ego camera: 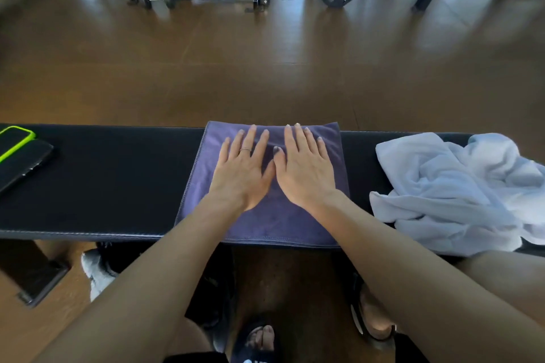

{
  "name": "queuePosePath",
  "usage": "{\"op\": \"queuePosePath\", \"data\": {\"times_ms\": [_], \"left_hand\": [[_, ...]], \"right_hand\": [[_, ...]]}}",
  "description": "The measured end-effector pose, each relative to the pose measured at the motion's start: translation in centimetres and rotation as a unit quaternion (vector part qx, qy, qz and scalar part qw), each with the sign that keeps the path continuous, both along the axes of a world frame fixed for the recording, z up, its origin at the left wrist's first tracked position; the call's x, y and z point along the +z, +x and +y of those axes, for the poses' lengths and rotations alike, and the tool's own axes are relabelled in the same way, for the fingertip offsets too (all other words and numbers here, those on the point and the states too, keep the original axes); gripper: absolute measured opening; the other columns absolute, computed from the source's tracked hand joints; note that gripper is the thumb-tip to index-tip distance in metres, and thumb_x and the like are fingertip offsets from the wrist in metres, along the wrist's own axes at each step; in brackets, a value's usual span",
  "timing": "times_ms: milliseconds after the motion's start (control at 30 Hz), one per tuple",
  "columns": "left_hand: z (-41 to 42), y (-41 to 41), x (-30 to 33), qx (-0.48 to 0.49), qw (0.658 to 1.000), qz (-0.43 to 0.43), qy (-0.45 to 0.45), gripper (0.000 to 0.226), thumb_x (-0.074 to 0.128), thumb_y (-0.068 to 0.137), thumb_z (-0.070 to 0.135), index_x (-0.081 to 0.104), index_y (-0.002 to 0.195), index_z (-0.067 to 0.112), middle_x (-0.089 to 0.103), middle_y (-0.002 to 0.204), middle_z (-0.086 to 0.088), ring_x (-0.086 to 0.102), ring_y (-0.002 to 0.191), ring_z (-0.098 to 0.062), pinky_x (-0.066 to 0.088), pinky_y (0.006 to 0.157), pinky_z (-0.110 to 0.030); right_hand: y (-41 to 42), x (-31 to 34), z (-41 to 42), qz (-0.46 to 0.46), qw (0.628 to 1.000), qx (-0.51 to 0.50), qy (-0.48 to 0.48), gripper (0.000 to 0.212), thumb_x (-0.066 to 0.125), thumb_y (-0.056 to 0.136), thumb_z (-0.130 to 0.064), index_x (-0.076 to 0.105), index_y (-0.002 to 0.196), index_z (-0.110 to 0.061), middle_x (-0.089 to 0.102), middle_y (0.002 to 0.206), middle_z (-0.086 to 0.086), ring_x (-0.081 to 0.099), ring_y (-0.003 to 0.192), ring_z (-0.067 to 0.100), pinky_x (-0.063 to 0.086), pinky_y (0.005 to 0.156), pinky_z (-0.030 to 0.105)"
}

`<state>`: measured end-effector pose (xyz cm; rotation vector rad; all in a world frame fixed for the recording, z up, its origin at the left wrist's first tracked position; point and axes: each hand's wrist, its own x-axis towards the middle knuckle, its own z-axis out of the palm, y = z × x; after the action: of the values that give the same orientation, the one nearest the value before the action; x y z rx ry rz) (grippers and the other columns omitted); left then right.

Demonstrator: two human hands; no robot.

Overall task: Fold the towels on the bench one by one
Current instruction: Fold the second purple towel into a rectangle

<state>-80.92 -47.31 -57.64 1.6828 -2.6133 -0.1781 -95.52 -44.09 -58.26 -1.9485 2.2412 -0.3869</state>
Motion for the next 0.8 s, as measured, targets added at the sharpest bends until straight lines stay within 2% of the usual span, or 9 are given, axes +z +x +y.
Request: {"op": "queuePosePath", "data": {"times_ms": [100,167,300,367,500,600,667,733,800], "left_hand": [[-0.7,1.0,-1.5,0.035,0.997,-0.032,0.062,0.066,0.012,0.104,0.058,-0.004,0.162,0.03,-0.013,0.17,0.002,-0.012,0.156,-0.019,-0.007,0.126,-0.045],[-1.0,1.1,-1.3,0.044,0.995,-0.05,0.07,0.068,0.013,0.104,0.059,-0.001,0.163,0.028,-0.009,0.17,-0.001,-0.009,0.157,-0.022,-0.005,0.126,-0.045],[-3.0,-2.0,0.1,-0.007,1.0,-0.006,-0.015,0.066,0.017,0.105,0.055,0.003,0.163,0.026,-0.003,0.171,-0.003,-0.005,0.157,-0.021,-0.004,0.126,-0.043],[-4.4,-2.9,-0.4,-0.022,1.0,-0.004,-0.002,0.064,0.016,0.106,0.054,0.001,0.163,0.029,-0.005,0.171,0.001,-0.008,0.157,-0.019,-0.005,0.126,-0.042],[-5.0,-2.1,-2.3,0.018,0.999,-0.031,0.037,0.065,0.014,0.104,0.056,0.002,0.162,0.031,-0.004,0.171,0.003,-0.007,0.157,-0.017,-0.006,0.126,-0.046],[-4.9,-2.3,-2.5,0.022,0.999,-0.03,0.023,0.065,0.013,0.103,0.057,0.002,0.162,0.032,-0.004,0.171,0.004,-0.007,0.157,-0.017,-0.007,0.126,-0.047],[-4.9,-2.3,-2.5,0.022,0.999,-0.034,0.024,0.066,0.013,0.103,0.057,0.002,0.162,0.031,-0.004,0.171,0.004,-0.008,0.157,-0.017,-0.007,0.126,-0.048],[-4.8,-2.2,-2.5,0.024,0.999,-0.037,0.025,0.066,0.013,0.103,0.057,0.001,0.162,0.031,-0.005,0.171,0.004,-0.008,0.157,-0.017,-0.006,0.126,-0.048],[-4.9,-2.1,-2.4,0.021,0.999,-0.035,0.025,0.066,0.013,0.103,0.057,0.001,0.162,0.032,-0.005,0.171,0.004,-0.008,0.157,-0.017,-0.006,0.126,-0.048]], "right_hand": [[-2.3,-1.5,0.5,0.013,0.997,-0.048,0.064,0.063,0.014,0.106,-0.044,0.005,0.161,-0.012,0.002,0.169,0.008,-0.002,0.155,0.021,-0.003,0.126,0.041],[-2.8,-1.7,0.7,0.023,0.996,-0.063,0.066,0.064,0.016,0.106,-0.043,0.008,0.161,-0.011,0.005,0.168,0.01,0.001,0.155,0.024,-0.001,0.126,0.042],[-1.9,0.0,-3.2,0.025,0.999,-0.03,-0.003,0.06,0.022,0.107,-0.04,0.017,0.16,-0.01,0.015,0.167,0.01,0.008,0.155,0.024,0.005,0.126,0.042],[-2.8,0.0,-5.2,0.013,1.0,-0.012,0.019,0.059,0.022,0.107,-0.038,0.018,0.16,-0.012,0.018,0.167,0.007,0.01,0.155,0.023,0.005,0.126,0.042],[-7.2,-1.7,-5.4,0.039,0.994,-0.072,0.075,0.053,0.02,0.105,-0.038,0.042,0.146,-0.013,0.045,0.15,0.006,0.032,0.143,0.026,0.013,0.123,0.045],[-8.3,-0.8,-6.2,0.066,0.984,-0.118,0.118,0.056,0.016,0.106,-0.04,0.052,0.138,-0.012,0.052,0.143,0.011,0.042,0.136,0.033,0.018,0.12,0.05],[-7.6,0.4,-7.6,0.07,0.988,-0.093,0.099,0.056,0.017,0.106,-0.042,0.053,0.137,-0.011,0.055,0.141,0.013,0.046,0.133,0.035,0.017,0.119,0.051],[-7.2,0.5,-8.5,0.051,0.996,-0.023,0.067,0.052,0.019,0.106,-0.041,0.054,0.134,-0.016,0.058,0.138,0.01,0.048,0.131,0.032,0.019,0.119,0.049],[-8.1,0.0,-8.5,0.025,0.994,-0.008,0.107,0.054,0.017,0.106,-0.043,0.055,0.135,-0.017,0.057,0.139,0.01,0.048,0.131,0.031,0.022,0.117,0.048]]}}
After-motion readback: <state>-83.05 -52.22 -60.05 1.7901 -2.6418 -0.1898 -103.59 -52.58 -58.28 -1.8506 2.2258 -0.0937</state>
